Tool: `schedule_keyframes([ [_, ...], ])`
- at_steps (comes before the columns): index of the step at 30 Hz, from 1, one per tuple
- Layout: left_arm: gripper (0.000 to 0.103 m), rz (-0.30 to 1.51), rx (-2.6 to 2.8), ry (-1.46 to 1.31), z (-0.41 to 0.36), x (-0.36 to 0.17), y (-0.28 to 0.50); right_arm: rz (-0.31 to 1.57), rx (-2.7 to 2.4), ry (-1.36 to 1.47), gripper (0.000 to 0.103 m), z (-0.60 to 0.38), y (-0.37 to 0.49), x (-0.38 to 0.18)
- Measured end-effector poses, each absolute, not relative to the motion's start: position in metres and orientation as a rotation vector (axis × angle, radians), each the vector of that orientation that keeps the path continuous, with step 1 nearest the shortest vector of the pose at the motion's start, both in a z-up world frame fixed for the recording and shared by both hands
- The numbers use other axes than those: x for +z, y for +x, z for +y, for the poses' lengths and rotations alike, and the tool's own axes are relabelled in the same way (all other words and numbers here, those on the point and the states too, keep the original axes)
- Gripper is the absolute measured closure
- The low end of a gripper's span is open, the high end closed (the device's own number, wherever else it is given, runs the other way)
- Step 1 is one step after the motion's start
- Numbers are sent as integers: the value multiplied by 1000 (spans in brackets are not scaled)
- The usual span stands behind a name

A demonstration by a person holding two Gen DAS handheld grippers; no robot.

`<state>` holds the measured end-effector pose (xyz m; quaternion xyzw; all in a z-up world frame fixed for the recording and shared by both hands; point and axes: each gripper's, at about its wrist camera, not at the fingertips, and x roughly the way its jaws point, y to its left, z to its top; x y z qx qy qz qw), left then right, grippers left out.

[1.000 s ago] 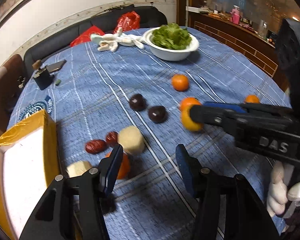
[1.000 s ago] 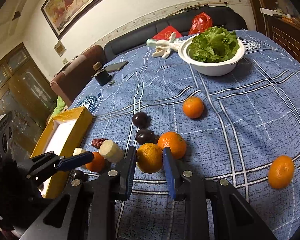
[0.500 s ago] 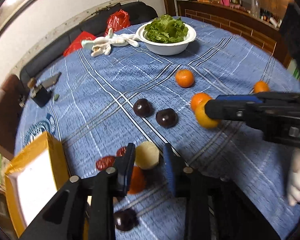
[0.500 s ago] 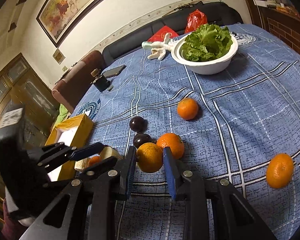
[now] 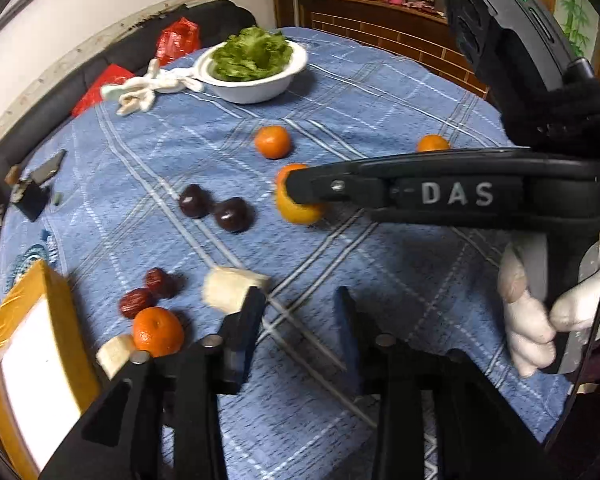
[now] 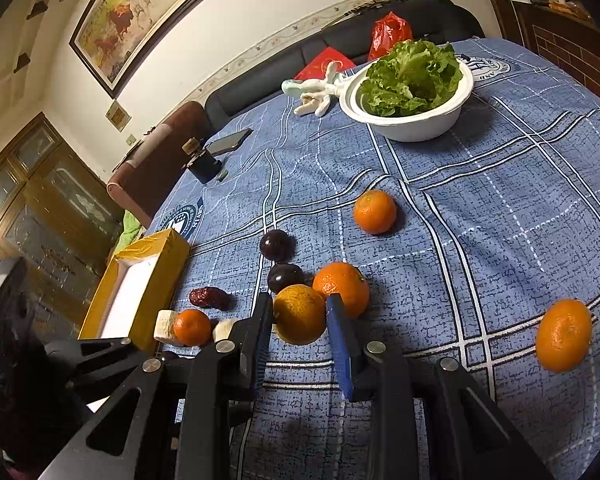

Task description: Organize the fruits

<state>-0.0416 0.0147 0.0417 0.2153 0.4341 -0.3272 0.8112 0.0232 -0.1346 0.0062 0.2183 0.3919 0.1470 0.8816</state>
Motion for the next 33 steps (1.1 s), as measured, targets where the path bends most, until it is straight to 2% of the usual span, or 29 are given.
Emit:
schedule_keyframes([
  [1,52,920,-681,462,17,42,-40,818,308,456,72,-135,23,6],
  [6,51,923,-615,422,25,35,-23,822,312,460,72,-134,24,5],
  [11,51,899,-573,496,13,23,-20,824,319,464,72,-134,24,4],
  [12,52,908,-568,497,12,22,-18,823,320,465,72,-134,24,4],
  [13,61,910,-553,494,13,21,-17,822,323,467,72,-134,25,4],
  [14,64,902,-527,499,14,20,-16,822,328,469,72,-134,25,4],
  [19,64,889,-476,416,27,28,-18,809,381,492,73,-132,24,7],
  [25,64,818,-407,185,78,64,-42,784,414,510,73,-130,20,10],
  [33,64,778,-154,-117,211,87,-73,778,477,429,72,-91,10,26],
])
